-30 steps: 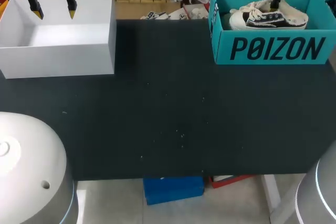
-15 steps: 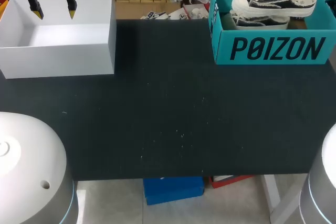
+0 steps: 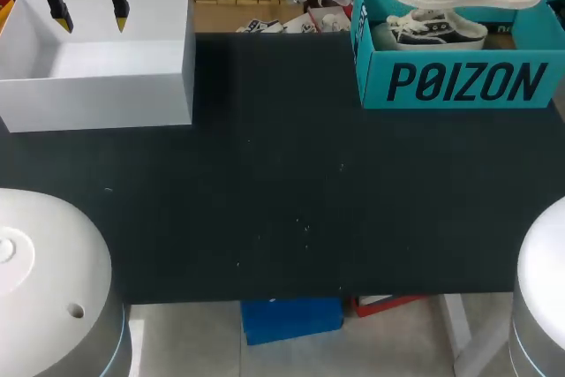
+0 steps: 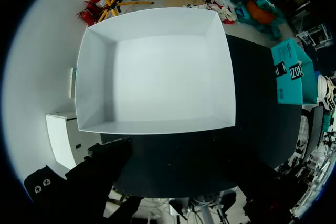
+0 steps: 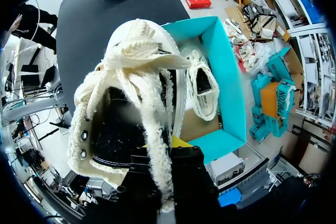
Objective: Take the shoe out of the shoebox, open the shoe tongue, remove and reinsert the insole, then place the shoe into the shoebox
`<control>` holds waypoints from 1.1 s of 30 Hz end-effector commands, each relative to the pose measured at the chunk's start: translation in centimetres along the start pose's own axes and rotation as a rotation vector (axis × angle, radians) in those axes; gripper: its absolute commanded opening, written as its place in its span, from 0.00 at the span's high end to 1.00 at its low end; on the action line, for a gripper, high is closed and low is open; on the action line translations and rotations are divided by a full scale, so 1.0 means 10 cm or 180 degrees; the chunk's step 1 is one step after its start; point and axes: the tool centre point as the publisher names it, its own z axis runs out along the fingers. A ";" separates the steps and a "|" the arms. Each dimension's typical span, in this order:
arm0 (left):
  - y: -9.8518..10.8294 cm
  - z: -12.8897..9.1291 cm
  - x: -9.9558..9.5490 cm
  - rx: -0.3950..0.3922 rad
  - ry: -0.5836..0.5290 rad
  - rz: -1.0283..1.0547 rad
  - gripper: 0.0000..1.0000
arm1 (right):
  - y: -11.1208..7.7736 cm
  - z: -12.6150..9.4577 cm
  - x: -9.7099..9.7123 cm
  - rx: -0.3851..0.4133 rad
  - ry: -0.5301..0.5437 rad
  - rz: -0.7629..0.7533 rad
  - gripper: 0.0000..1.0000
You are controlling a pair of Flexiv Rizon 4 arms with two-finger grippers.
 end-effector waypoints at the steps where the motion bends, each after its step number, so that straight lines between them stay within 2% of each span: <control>1: 0.00 0.00 0.00 0.0000 0.0000 0.0000 0.00 | -0.02 -0.13 0.55 -0.0054 -0.0246 0.0015 1.00; 5: 0.00 0.00 0.00 0.0000 0.0000 0.0000 0.00 | 0.06 -0.08 0.87 -0.0086 -0.0229 0.0045 1.00; 10: 0.00 0.00 0.00 0.0000 0.0000 0.0000 0.00 | 0.24 0.09 1.37 -0.0071 -0.0168 -0.0035 1.00; 11: 0.00 0.00 0.00 0.0000 0.0000 0.0000 0.00 | 0.25 0.10 1.40 -0.0066 -0.0173 -0.0041 1.00; 12: 0.00 0.00 0.00 0.0000 0.0000 0.0000 0.00 | 0.32 0.15 1.55 -0.0061 -0.0169 -0.0054 1.00; 19: 0.00 0.00 0.00 0.0000 0.0000 0.0000 0.00 | 0.64 0.32 2.12 -0.0074 -0.0225 -0.0183 1.00; 28: 0.00 0.00 0.00 0.0000 0.0000 0.0000 0.00 | 1.12 0.59 2.85 -0.0140 -0.0096 -0.0358 1.00; 33: 0.00 0.00 0.00 0.0000 0.0000 0.0000 0.00 | 1.35 0.75 3.18 -0.0126 -0.0099 -0.0494 1.00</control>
